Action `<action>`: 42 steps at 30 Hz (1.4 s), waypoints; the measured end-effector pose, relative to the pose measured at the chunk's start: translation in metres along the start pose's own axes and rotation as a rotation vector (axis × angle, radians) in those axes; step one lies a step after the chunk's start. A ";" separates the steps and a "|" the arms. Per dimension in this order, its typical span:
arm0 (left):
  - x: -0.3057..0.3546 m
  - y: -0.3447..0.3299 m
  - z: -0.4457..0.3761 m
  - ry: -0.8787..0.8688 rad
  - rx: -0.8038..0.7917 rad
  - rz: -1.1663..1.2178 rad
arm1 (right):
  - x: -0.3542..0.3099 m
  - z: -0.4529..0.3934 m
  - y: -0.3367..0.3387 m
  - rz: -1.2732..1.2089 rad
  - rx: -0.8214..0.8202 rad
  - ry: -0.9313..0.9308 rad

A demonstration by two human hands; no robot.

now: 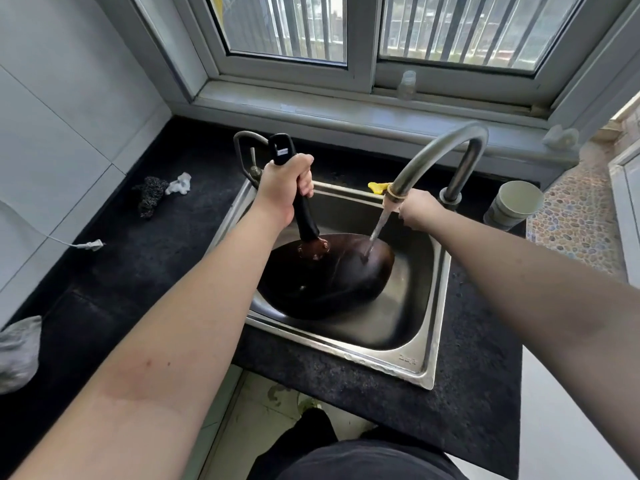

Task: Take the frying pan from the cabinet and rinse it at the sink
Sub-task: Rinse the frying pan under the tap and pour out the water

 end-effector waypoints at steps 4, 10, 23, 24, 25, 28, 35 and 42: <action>0.002 0.018 -0.003 0.003 0.032 0.070 | 0.001 0.001 0.001 -0.086 -0.004 -0.014; 0.003 0.065 -0.003 0.003 0.100 0.161 | 0.002 0.003 -0.002 -0.151 0.007 -0.027; 0.001 0.069 0.011 -0.004 0.067 0.149 | 0.003 0.008 -0.006 -0.323 0.036 -0.131; 0.002 0.061 0.013 -0.011 0.049 0.137 | 0.005 0.009 -0.007 -0.369 0.043 -0.149; 0.002 0.053 0.015 -0.016 0.029 0.124 | 0.006 0.010 -0.007 -0.413 0.041 -0.164; 0.002 0.031 0.019 -0.022 -0.010 0.080 | 0.010 0.015 -0.013 -0.477 0.000 -0.157; -0.005 -0.024 0.030 -0.034 -0.077 -0.051 | 0.036 0.032 -0.026 -0.601 -0.049 -0.150; -0.005 -0.058 0.054 -0.069 -0.197 -0.134 | 0.062 0.077 -0.037 -0.732 -0.094 -0.192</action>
Point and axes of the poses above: each hand's wrist, its own z-axis away from the middle knuckle, its own y-axis out of the back of the hand, x = y × z, the point moved 7 cm from there along -z, towards the middle knuckle
